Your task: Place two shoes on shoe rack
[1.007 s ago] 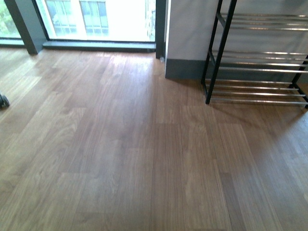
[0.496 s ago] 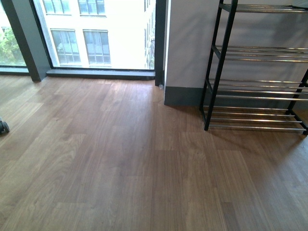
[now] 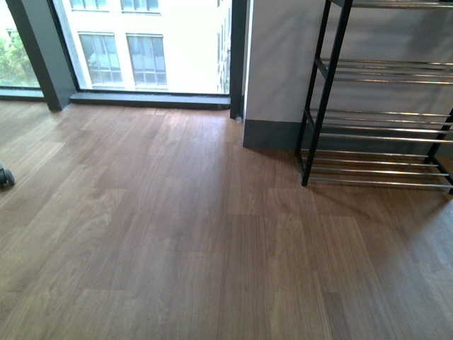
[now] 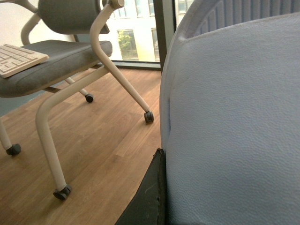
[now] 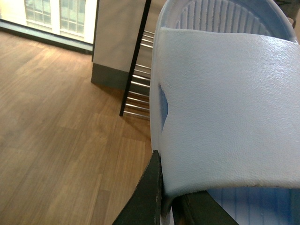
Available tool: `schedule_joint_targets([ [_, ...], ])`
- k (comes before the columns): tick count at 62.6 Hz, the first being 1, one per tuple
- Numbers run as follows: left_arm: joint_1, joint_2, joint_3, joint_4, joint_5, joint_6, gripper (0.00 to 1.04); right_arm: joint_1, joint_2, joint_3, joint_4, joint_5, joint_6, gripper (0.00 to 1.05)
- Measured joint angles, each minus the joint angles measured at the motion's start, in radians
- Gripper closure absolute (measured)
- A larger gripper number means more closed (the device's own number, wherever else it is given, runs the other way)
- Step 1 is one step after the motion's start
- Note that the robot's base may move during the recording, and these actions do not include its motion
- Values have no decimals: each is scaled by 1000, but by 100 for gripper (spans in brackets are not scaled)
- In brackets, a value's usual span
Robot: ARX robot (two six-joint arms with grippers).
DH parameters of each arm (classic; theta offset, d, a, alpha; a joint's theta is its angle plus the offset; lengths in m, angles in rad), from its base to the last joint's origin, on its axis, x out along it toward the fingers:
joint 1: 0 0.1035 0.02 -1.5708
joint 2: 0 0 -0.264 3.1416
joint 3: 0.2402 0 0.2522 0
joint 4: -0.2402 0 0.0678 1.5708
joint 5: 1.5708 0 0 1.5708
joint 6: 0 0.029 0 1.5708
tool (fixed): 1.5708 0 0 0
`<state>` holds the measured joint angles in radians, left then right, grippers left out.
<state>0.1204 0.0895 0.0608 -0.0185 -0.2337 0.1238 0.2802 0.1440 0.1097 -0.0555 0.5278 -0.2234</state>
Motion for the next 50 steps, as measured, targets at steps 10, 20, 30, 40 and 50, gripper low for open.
schedule_joint_targets([
  [10,0,0,0,0,-2,0,103,0,0,-2,0,-5,0,103],
  [20,0,0,0,0,-2,0,103,0,0,-1,0,-5,0,103],
  [30,1,-1,0,1,-3,1,103,0,0,-1,0,0,1,103],
  [40,1,-1,0,0,-2,1,103,1,0,-1,0,-3,2,103],
  [50,0,-1,0,0,-1,2,103,1,0,-1,0,-3,2,103],
])
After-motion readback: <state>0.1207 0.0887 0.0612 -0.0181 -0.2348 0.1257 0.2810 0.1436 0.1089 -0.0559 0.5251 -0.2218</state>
